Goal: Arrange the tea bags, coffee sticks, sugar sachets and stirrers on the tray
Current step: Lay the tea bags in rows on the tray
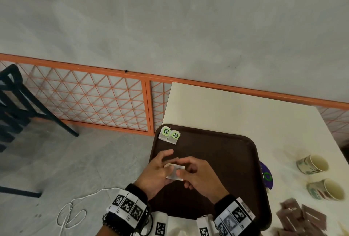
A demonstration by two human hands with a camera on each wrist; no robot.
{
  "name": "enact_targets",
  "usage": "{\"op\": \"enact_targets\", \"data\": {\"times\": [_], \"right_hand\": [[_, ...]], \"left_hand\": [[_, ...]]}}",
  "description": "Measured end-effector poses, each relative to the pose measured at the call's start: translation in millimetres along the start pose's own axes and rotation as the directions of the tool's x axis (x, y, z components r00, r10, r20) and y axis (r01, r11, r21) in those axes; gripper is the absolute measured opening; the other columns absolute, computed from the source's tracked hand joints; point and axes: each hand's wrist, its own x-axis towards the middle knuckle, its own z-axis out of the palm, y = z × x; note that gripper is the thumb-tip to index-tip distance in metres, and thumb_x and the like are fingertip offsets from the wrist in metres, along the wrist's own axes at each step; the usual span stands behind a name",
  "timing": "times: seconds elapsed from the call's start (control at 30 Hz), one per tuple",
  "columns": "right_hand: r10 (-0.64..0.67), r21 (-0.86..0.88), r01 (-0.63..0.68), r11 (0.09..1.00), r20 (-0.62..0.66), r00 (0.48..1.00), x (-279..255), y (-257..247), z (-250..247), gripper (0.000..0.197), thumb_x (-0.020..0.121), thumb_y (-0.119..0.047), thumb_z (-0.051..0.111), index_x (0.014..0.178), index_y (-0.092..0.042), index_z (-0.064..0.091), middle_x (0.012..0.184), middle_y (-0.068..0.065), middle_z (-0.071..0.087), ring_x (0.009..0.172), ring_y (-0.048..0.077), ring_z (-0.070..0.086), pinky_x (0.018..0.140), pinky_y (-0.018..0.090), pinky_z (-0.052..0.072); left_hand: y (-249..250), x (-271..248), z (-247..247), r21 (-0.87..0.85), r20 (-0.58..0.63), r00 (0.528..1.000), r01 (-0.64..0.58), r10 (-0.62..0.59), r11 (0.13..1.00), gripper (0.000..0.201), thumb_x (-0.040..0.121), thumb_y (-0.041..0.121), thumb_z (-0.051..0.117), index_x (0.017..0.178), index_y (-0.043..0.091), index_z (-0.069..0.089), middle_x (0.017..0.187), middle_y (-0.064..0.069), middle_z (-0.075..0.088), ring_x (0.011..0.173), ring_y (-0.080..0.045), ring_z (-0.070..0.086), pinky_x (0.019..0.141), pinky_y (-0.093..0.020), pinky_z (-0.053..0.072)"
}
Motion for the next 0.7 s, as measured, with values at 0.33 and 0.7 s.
{"op": "enact_targets", "data": {"times": [0.33,0.7], "right_hand": [[-0.396,-0.423,0.22,0.879,-0.39,0.831,-13,10,18,0.01,0.084,-0.022,0.073,0.088,-0.027,0.066,0.09,-0.015,0.058,0.082,0.001,0.057,0.072,0.011,0.047],[-0.4,-0.294,0.308,0.905,-0.336,0.853,-32,-3,27,0.009,0.086,-0.025,0.071,0.095,-0.026,0.071,0.089,-0.018,0.068,0.087,0.001,0.065,0.075,0.012,0.051]], "left_hand": [[-8,-28,11,-0.006,-0.219,0.975,-0.019,0.018,1.0,0.032,0.09,0.027,0.066,0.116,0.008,0.063,0.11,-0.011,0.073,0.097,-0.02,0.073,0.086,-0.035,0.057],[-5,-39,10,-0.088,-0.095,0.994,-0.07,0.062,0.994,0.022,0.094,0.007,0.058,0.115,0.006,0.067,0.11,-0.018,0.072,0.1,-0.027,0.072,0.082,-0.038,0.059]]}}
